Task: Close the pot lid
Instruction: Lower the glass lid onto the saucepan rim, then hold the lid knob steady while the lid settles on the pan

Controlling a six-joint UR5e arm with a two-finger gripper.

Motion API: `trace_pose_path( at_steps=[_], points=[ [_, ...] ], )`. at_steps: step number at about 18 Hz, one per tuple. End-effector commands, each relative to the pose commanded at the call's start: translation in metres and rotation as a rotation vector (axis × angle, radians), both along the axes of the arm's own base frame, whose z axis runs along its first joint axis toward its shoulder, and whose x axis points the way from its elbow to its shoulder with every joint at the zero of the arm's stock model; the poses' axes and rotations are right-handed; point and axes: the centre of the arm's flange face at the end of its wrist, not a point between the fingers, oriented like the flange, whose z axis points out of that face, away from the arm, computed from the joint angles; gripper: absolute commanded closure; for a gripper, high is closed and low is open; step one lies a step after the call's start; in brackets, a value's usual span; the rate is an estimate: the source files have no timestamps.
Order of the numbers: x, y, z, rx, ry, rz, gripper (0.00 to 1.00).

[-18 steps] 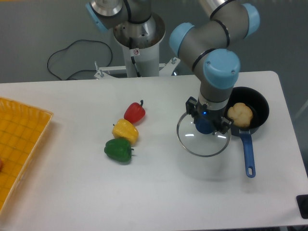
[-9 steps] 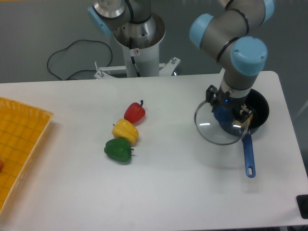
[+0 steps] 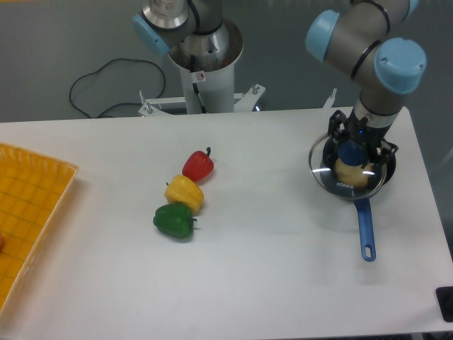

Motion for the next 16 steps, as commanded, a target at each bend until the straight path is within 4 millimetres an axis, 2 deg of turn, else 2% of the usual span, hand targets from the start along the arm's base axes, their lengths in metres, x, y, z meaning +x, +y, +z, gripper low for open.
trace_pose_path(
  at_steps=[4, 9, 13, 16],
  points=[
    [-0.007, -0.011, 0.001, 0.003, 0.011, -0.011, 0.39],
    [-0.009, -0.011, 0.0, 0.008, 0.043, -0.011, 0.39],
    [-0.007, -0.015, -0.009, 0.01, 0.043, -0.006, 0.39],
    [-0.005, -0.024, -0.024, 0.01, 0.042, -0.038, 0.39]
  ],
)
